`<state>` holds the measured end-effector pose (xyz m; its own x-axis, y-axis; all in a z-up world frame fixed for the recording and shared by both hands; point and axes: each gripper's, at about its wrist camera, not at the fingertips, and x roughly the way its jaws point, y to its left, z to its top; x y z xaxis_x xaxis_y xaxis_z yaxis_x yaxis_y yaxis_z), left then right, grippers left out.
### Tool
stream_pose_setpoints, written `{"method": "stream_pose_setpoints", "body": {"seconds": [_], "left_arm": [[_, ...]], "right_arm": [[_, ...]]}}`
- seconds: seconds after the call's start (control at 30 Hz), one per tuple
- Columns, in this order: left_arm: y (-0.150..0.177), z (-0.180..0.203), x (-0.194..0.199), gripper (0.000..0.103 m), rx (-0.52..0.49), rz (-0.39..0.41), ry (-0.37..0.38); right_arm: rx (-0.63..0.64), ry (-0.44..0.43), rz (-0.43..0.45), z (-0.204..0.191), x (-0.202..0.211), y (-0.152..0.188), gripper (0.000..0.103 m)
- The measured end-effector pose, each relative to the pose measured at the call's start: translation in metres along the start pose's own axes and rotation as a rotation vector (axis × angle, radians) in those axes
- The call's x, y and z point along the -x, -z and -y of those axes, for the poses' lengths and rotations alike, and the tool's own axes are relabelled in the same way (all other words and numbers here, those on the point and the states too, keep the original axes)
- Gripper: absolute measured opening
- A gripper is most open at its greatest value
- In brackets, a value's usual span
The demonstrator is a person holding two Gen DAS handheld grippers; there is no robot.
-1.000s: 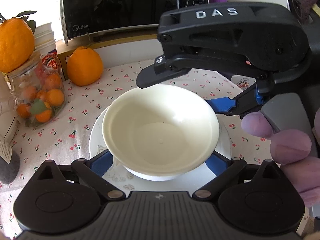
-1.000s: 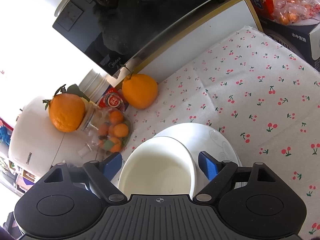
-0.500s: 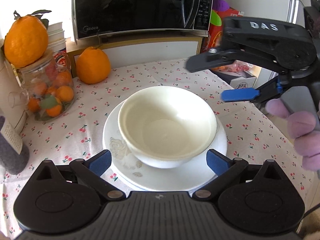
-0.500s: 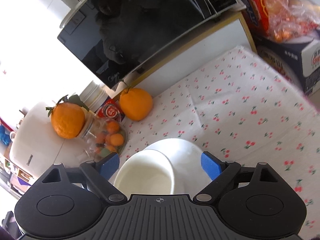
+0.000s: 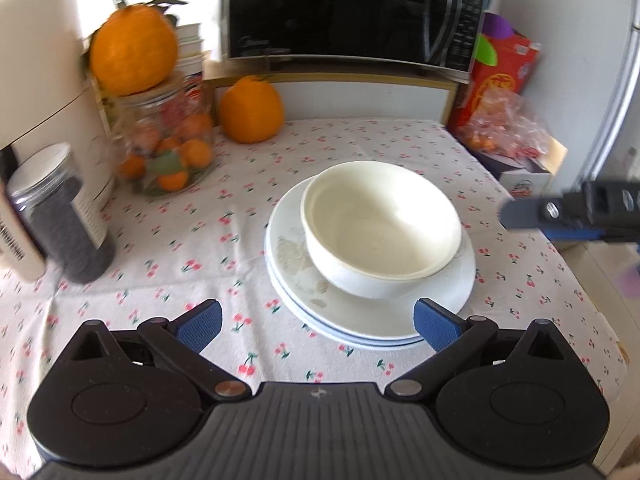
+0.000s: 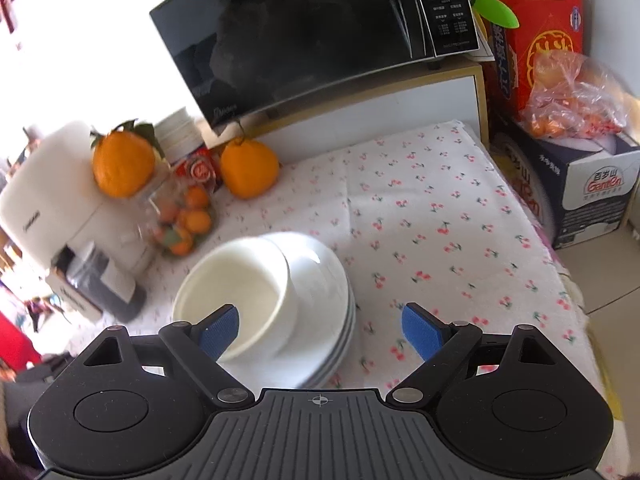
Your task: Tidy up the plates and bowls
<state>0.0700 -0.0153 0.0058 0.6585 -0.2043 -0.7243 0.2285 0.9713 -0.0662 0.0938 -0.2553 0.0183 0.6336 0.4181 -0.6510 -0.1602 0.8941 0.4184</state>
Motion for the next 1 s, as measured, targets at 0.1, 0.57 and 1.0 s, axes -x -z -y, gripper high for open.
{"method": "stream_pose_setpoints", "body": {"seconds": [0.1,0.57,1.0], "left_arm": [[0.002,0.001,0.004,0.102,0.021,-0.016,-0.028],[0.009,0.009,0.025,0.103,0.079,-0.015,-0.190],[0.012,0.008,0.021,0.103,0.121,-0.075,-0.291]], "right_arm": [[0.008,0.055,0.005,-0.005,0.010,0.006,0.090],[0.013,0.222,0.018,-0.028,0.033,0.034,0.091],[0.062,0.337,-0.069,-0.046,0.007,0.059,0.094]]}}
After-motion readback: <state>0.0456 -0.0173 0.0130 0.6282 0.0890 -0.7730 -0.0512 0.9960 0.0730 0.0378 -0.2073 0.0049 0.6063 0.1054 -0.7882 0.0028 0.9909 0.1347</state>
